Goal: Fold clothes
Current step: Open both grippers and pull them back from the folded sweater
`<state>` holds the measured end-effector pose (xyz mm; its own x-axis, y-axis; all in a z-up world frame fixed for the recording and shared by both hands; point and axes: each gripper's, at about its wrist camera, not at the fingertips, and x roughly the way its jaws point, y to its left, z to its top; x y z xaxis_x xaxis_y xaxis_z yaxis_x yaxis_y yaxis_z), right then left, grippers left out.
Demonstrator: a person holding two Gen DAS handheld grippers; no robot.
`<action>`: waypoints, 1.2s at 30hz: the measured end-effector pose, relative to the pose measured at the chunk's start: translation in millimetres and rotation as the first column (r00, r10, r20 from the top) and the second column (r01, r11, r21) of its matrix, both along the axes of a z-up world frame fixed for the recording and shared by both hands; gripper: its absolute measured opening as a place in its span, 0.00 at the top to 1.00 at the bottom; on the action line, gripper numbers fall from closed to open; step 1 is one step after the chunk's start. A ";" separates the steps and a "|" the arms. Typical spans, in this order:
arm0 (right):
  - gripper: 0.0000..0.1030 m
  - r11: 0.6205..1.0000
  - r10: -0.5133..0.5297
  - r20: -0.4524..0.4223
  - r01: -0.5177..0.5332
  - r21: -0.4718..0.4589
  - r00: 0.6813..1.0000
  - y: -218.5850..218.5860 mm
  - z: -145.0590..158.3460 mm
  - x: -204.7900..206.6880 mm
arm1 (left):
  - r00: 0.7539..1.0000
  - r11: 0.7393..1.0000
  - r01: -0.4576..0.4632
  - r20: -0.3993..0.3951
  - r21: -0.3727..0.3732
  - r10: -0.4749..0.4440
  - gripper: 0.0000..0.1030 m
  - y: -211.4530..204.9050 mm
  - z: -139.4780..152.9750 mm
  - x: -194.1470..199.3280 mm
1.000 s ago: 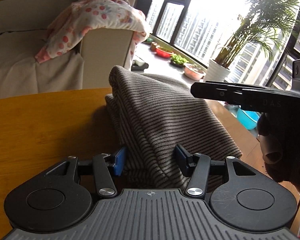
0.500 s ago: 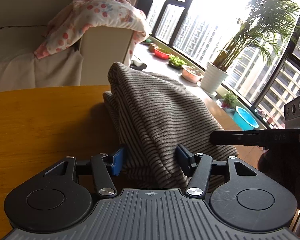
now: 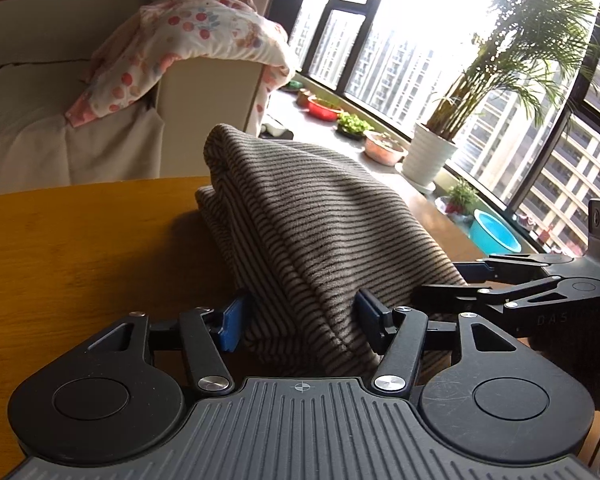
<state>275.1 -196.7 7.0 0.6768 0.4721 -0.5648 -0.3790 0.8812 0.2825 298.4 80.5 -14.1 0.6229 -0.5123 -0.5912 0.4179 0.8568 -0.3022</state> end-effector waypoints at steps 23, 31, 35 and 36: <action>0.00 0.981 -0.167 0.116 0.177 -0.083 0.979 -16.6 -0.3 -74.9 | 0.955 0.965 -0.248 0.191 0.091 0.227 0.00 -8.2 34.0 -116.5; 0.00 0.958 -0.211 0.206 0.244 -0.151 0.956 -9.2 -0.7 -130.6 | 0.929 0.930 -0.350 0.170 0.114 0.329 0.00 -27.2 16.1 -160.5; 0.00 0.955 -0.211 0.138 0.234 -0.182 0.968 -7.0 -10.9 -125.8 | 0.911 0.892 -0.409 0.138 0.193 0.388 0.00 -40.2 0.5 -152.2; 0.00 0.953 -0.215 0.130 0.237 -0.191 0.968 -7.1 -14.0 -122.5 | 0.907 0.883 -0.420 0.131 0.209 0.400 0.00 -42.7 -2.6 -149.5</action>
